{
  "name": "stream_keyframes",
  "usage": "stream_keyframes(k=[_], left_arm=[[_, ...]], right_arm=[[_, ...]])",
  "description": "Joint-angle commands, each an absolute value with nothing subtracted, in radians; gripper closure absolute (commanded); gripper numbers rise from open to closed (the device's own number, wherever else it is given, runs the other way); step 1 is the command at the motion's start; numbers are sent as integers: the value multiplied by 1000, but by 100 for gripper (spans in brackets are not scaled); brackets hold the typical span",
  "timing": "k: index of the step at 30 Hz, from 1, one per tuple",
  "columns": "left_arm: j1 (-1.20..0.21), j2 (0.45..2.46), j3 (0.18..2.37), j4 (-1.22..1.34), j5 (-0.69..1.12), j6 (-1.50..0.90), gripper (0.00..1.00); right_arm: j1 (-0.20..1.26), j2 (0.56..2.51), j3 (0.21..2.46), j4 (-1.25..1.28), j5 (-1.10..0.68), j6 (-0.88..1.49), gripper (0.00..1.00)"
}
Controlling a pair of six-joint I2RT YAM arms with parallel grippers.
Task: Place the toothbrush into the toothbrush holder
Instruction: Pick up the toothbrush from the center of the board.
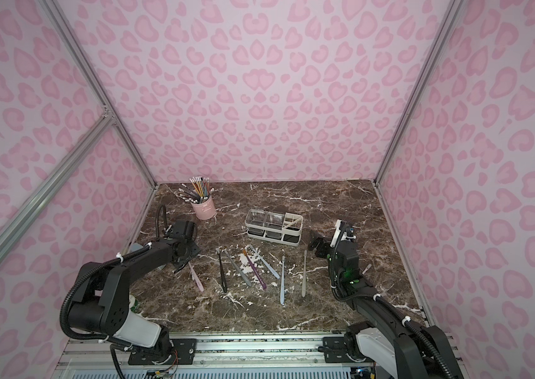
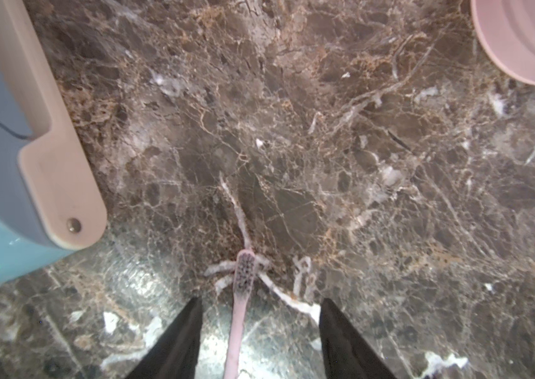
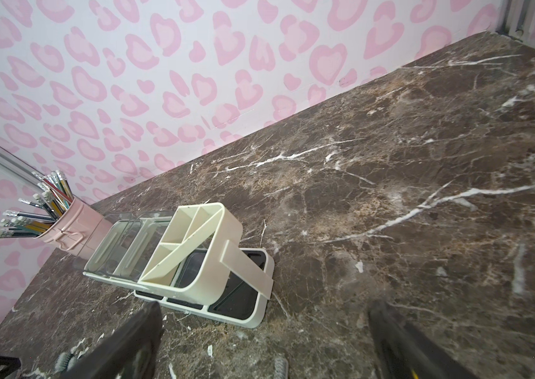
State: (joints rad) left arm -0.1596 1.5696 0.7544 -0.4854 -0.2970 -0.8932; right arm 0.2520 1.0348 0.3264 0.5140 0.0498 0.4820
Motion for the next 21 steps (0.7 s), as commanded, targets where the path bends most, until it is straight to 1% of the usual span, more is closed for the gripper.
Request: stream_keyframes(k=[1, 10, 13, 18, 21], left_arm=[[-159, 1568, 761, -460, -341, -914, 42], [-154, 1613, 765, -447, -359, -926, 44], [-154, 1625, 770, -446, -365, -929, 51], [-153, 1642, 774, -443, -368, -928, 52], [-153, 1652, 769, -441, -370, -929, 56]], right_arm=[[256, 1037, 342, 552, 47, 479, 0], [267, 1045, 344, 551, 48, 476, 0], [271, 1043, 345, 551, 46, 476, 0], [276, 1044, 344, 551, 47, 476, 0], [278, 1044, 345, 550, 49, 475, 0]])
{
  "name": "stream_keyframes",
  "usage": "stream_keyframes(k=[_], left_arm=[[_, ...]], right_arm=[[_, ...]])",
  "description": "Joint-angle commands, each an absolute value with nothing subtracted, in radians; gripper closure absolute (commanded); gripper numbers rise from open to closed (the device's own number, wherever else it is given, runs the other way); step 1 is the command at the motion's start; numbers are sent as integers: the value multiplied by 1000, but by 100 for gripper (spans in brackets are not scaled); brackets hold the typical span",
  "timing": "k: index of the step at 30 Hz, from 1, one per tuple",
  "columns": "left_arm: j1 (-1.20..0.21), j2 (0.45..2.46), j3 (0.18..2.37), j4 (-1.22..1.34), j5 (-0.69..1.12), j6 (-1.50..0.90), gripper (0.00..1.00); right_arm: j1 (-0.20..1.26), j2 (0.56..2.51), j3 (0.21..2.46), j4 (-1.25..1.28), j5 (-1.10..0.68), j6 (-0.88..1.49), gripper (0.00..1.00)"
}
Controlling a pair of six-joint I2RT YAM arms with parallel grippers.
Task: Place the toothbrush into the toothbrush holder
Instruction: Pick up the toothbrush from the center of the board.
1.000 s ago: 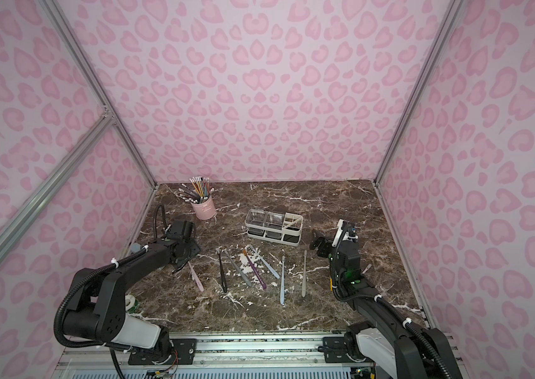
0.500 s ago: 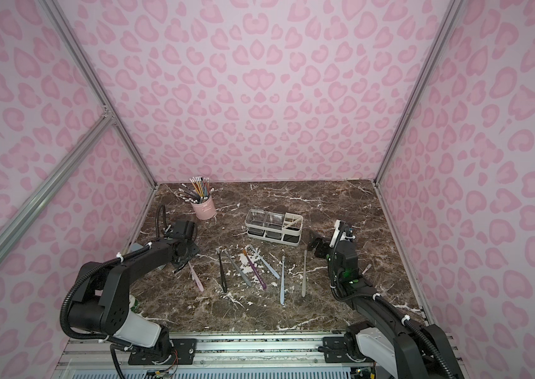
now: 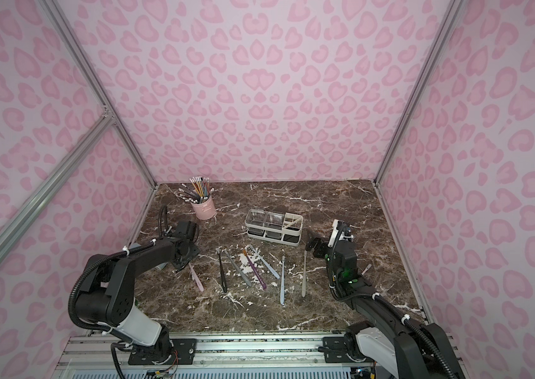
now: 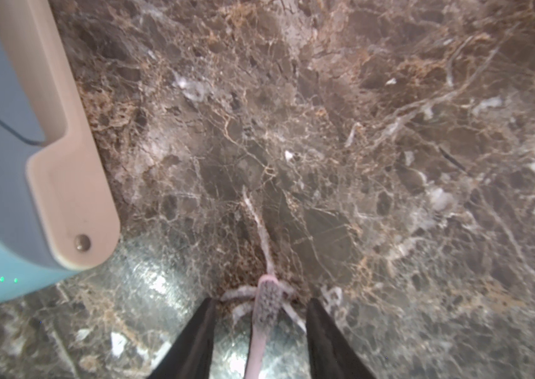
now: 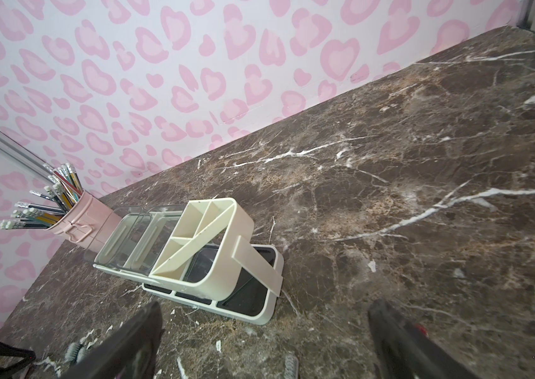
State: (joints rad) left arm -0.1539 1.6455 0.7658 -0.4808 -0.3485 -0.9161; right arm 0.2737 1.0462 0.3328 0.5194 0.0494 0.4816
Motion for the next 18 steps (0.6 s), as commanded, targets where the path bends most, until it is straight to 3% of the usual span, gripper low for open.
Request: stream_keyframes(k=[1, 12, 13, 18], left_arm=[[-153, 1652, 768, -441, -370, -928, 56], [-153, 1672, 762, -435, -371, -927, 63], [-153, 1675, 763, -434, -369, -925, 68], [-153, 1689, 758, -429, -361, -927, 68]], right_arm=[[279, 1044, 345, 550, 49, 475, 0], [286, 1044, 348, 547, 52, 475, 0], [286, 1043, 347, 548, 52, 474, 0], [287, 1037, 348, 540, 57, 474, 0]])
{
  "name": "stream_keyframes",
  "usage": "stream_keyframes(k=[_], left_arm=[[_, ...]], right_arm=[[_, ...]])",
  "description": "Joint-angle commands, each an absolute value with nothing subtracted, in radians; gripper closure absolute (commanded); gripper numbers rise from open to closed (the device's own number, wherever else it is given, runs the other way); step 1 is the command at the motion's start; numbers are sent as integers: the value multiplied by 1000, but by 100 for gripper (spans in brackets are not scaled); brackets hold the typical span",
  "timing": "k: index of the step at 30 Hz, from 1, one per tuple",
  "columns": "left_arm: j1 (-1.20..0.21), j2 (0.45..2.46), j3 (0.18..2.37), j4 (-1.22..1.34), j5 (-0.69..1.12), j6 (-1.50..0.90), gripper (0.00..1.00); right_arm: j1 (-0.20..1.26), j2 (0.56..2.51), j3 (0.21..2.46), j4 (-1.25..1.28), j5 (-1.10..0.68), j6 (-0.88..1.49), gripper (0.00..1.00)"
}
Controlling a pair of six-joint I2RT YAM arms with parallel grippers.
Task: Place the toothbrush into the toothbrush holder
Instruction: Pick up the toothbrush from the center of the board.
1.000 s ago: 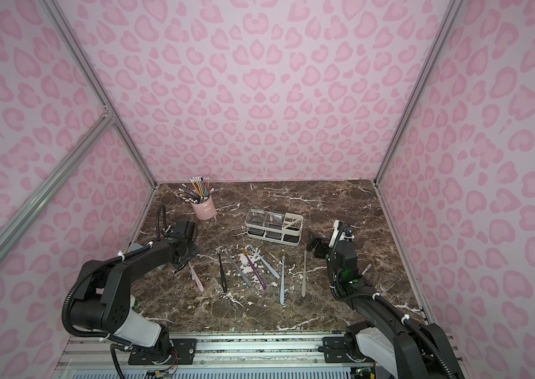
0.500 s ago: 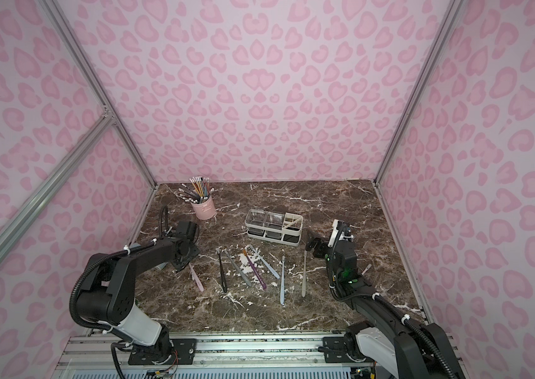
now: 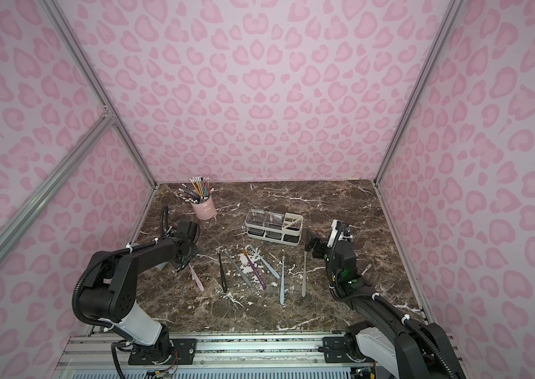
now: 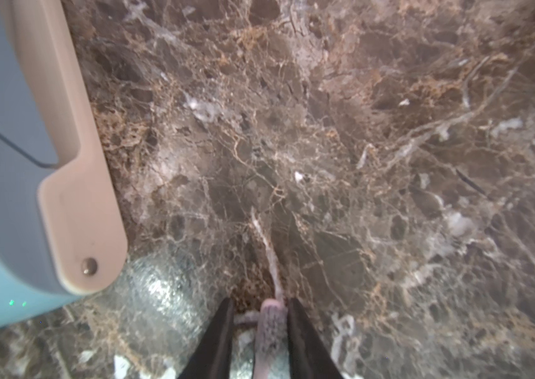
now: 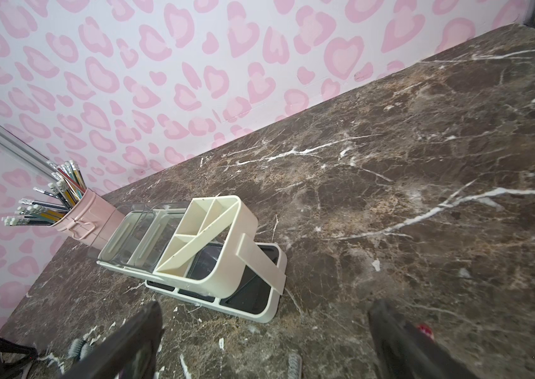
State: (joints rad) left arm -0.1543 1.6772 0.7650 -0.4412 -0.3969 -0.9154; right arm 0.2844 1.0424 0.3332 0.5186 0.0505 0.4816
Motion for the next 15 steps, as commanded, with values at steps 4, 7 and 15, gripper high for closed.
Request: stream_keyframes(k=[4, 7, 15], left_arm=[[-153, 1691, 758, -427, -355, -927, 69], [-153, 1693, 761, -427, -350, -926, 69], [-154, 1691, 757, -431, -327, -923, 69]], right_arm=[[288, 1037, 349, 541, 60, 474, 0], [288, 1042, 348, 541, 60, 474, 0], [288, 1043, 350, 539, 61, 473, 0]])
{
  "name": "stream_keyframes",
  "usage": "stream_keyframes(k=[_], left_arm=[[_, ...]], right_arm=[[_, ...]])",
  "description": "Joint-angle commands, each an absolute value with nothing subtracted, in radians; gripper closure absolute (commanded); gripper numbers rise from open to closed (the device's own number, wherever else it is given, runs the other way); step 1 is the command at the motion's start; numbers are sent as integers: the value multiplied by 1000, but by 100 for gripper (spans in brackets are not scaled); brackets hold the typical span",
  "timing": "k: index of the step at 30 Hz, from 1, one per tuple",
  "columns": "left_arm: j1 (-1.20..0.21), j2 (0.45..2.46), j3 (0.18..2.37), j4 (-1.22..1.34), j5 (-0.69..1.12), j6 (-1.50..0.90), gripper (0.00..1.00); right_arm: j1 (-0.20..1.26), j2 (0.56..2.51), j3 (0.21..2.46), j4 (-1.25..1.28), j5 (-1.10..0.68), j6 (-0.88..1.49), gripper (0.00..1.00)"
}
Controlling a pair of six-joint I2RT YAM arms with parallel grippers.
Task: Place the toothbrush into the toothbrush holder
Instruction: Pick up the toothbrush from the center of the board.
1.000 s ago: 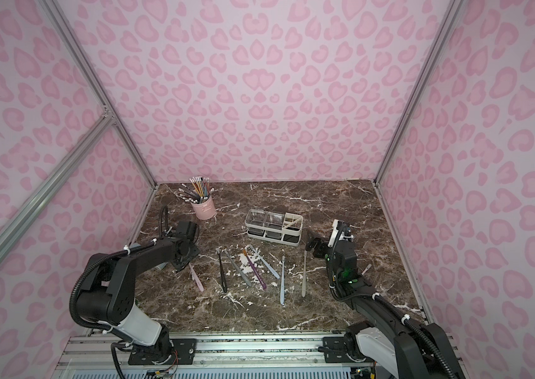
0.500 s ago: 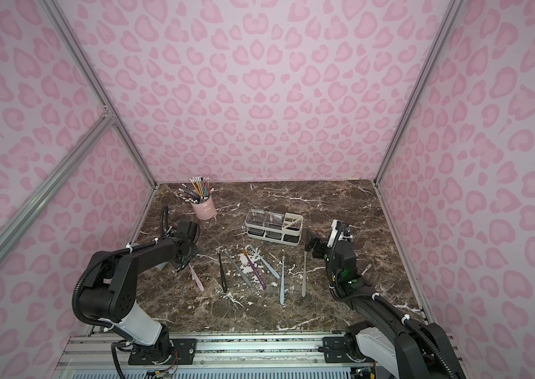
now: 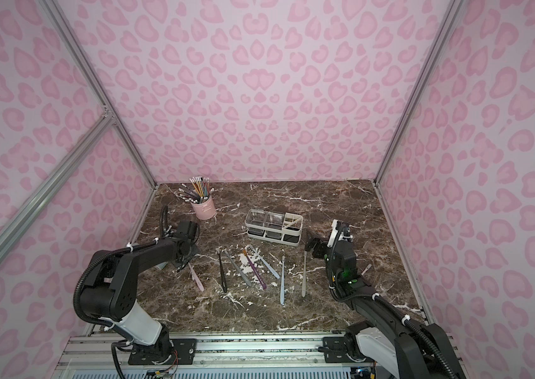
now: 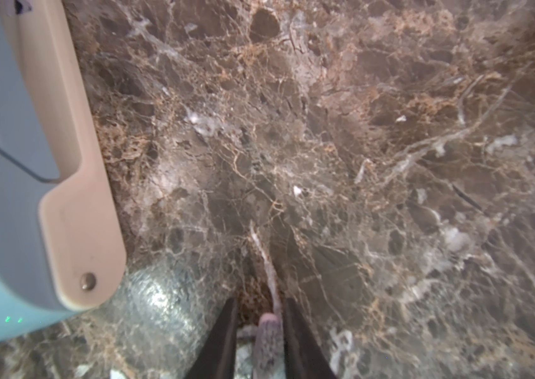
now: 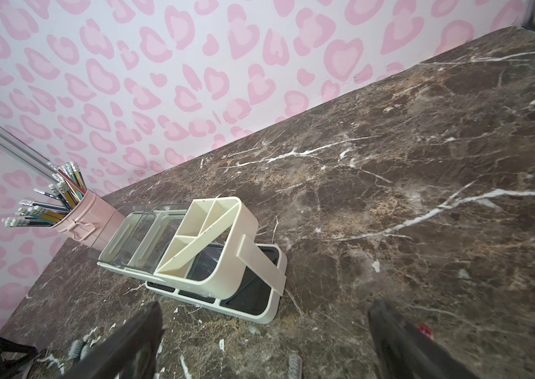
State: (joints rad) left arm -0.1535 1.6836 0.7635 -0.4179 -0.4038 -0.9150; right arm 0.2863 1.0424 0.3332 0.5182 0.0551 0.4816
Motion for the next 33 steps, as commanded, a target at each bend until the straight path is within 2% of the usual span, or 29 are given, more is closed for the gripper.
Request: stream_keyframes(k=[1, 2, 4, 9, 18, 22, 23, 33], left_arm=[[-154, 1690, 758, -438, -317, -923, 66], [-154, 1688, 760, -441, -304, -922, 65], [-157, 1683, 762, -449, -292, -922, 57], [-160, 1695, 759, -468, -273, -925, 55], [-160, 1677, 752, -502, -292, -924, 63], [-161, 1673, 746, -501, -286, -922, 63], [-161, 1675, 746, -500, -287, -921, 68], [-162, 1682, 744, -494, -280, -918, 75]], right_arm=[[287, 1042, 351, 538, 61, 473, 0], [288, 1042, 351, 537, 61, 472, 0], [288, 1039, 351, 538, 63, 473, 0], [289, 1044, 351, 540, 62, 474, 0], [291, 1047, 354, 536, 63, 477, 0], [290, 1046, 353, 537, 64, 477, 0], [291, 1048, 354, 536, 64, 476, 0], [291, 1054, 358, 531, 67, 478, 0]])
